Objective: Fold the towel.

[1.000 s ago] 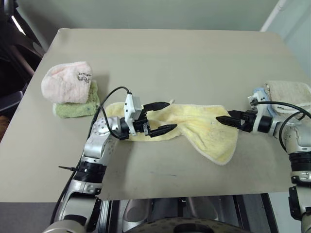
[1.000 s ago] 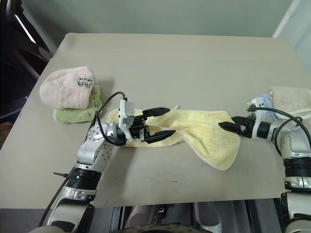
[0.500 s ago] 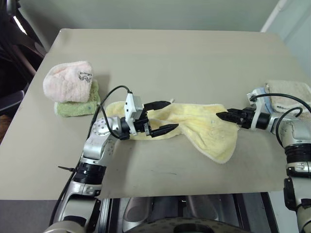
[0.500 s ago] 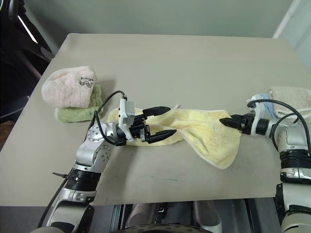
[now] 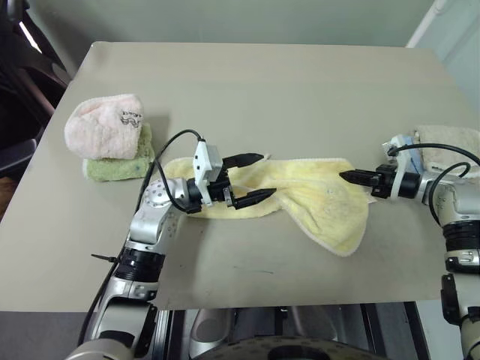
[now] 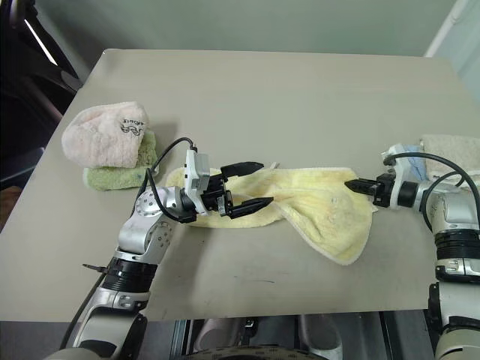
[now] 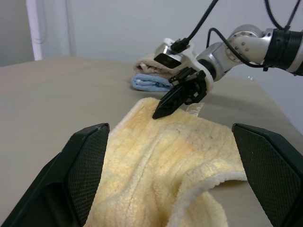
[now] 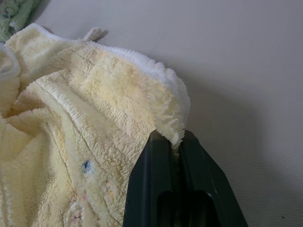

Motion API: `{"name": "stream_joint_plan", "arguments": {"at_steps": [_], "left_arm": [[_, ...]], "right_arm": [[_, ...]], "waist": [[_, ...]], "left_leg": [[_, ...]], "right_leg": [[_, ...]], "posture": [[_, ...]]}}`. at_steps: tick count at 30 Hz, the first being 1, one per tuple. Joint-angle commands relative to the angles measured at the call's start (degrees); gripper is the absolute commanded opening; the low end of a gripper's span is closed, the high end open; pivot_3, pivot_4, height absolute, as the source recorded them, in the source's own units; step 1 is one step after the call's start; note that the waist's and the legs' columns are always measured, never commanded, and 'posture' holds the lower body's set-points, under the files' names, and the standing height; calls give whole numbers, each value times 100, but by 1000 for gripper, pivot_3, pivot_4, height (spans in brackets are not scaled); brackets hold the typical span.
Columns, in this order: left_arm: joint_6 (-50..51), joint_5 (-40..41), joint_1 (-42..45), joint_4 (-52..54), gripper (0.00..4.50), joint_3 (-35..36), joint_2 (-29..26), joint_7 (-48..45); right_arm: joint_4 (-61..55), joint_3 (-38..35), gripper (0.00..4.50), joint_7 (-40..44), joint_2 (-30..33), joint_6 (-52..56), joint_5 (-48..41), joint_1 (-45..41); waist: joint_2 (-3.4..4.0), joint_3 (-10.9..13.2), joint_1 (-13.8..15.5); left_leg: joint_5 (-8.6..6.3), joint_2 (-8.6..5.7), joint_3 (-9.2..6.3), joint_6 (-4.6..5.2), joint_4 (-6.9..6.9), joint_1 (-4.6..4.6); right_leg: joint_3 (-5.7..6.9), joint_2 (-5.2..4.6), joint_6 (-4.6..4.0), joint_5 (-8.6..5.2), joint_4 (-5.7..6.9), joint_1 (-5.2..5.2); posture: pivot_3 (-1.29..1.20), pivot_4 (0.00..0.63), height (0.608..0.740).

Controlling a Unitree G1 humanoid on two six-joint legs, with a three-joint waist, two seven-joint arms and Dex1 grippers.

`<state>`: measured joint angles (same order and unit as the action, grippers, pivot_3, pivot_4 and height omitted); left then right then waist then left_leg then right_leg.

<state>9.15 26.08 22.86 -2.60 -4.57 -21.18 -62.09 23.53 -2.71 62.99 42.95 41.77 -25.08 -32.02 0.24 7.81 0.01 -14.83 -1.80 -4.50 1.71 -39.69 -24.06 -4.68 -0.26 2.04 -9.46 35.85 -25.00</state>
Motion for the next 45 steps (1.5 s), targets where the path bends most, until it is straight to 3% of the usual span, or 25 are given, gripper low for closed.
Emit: {"name": "stream_joint_plan", "arguments": {"at_steps": [1, 11, 15, 21, 29, 45], "left_arm": [[-150, -22, 168, -74, 4500, 235, -71, 102], [775, -98, 683, -835, 4500, 687, -740, 510], [1886, 42, 958, -1219, 4500, 812, -1106, 596], [1790, -295, 1227, -1999, 4500, 845, -1528, 400], [1409, -393, 1676, -2984, 4500, 887, -1612, -153], [1695, -504, 1958, -3656, 4500, 592, -1702, -1578]], "right_arm": [[-801, -305, 87, 108, 275, -104, -146, 97], [-3008, -812, 87, 116, 965, 106, -546, 807], [-3852, -1162, 87, 109, 1207, 455, -991, 1038], [-4517, -1698, 87, 5, 1442, 832, -1504, 1358], [-4769, -2362, 87, -61, 1839, 939, -1867, 1474], [-4132, -2592, 87, 170, 2617, 640, -1778, 1351]], "waist": [[1, 0, 3], [1, 0, 17], [0, 1, 22], [-1, 1, 38], [-1, 1, 77], [-1, 0, 86]], "left_leg": [[0, 0, 0, 0, 1, 0], [4, -2, 0, -3, 2, 0], [33, -3, 0, -51, 11, -2], [39, -6, 0, -65, 21, -3], [35, -9, 0, -74, 33, -14], [33, -8, 0, -69, 47, -21]], "right_leg": [[1, 0, 0, 0, 0, 0], [1, 0, 0, -1, -3, 1], [2, 1, -1, -7, -4, -1], [0, -2, 6, -25, -7, -4], [-2, -4, 10, -49, -4, -18], [-1, -5, 62, -43, -2, -31]], "posture": [[0, 150, 733], [0, 150, 733], [0, 150, 733], [0, 150, 733], [0, 150, 733], [0, 150, 733]]}}
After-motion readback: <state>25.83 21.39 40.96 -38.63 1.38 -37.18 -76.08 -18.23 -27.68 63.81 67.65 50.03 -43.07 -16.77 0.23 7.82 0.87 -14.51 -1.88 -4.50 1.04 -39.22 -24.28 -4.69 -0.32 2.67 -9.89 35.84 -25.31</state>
